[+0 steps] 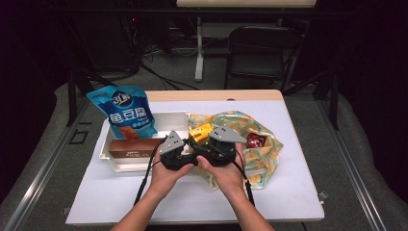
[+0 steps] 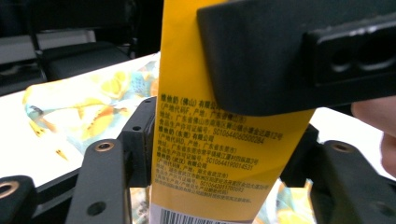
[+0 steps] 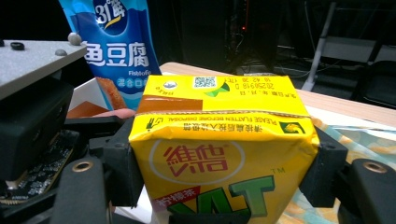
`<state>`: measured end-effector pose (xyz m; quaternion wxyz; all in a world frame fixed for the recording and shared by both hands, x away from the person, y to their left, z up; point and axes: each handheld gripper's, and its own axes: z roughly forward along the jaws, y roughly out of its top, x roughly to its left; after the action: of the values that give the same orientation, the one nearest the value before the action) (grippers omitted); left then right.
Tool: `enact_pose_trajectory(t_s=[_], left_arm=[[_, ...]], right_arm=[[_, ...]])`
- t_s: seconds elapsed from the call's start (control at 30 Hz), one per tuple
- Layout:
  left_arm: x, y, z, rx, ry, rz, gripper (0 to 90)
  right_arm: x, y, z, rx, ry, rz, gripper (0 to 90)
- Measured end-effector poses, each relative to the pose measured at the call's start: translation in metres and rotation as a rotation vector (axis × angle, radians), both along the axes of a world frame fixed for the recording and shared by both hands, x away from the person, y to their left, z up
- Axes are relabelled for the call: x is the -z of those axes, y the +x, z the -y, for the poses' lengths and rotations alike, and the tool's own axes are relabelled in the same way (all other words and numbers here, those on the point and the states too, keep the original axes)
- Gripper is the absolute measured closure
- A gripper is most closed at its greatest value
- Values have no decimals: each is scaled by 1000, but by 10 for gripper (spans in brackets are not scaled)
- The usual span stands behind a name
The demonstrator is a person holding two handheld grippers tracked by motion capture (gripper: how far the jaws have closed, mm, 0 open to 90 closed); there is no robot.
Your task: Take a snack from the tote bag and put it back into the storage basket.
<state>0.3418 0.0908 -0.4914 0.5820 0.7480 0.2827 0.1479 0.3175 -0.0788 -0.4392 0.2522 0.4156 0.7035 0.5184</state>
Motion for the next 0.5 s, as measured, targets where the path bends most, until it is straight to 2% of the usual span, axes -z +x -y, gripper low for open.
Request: enact_pose_trajectory(t_s=[0.03,0.1,0.23,0.33,0.5], left_arm=[[-1,1,-2,30,-2,-14,468],[-2,-1,-3,28,5,-16,487],[-3,-1,-5,22,-17,-31,503],[-2,2,-8,-6,-24,-41,505],[-2,5,-19,-39,-35,-56,506]], right_arm=[[0,0,0,-7,-1,0,291],[-1,1,0,-18,3,-5,285],[-2,1,0,-23,18,-5,242],[-7,-2,2,-38,45,6,155],[-14,-8,9,-46,79,46,146]])
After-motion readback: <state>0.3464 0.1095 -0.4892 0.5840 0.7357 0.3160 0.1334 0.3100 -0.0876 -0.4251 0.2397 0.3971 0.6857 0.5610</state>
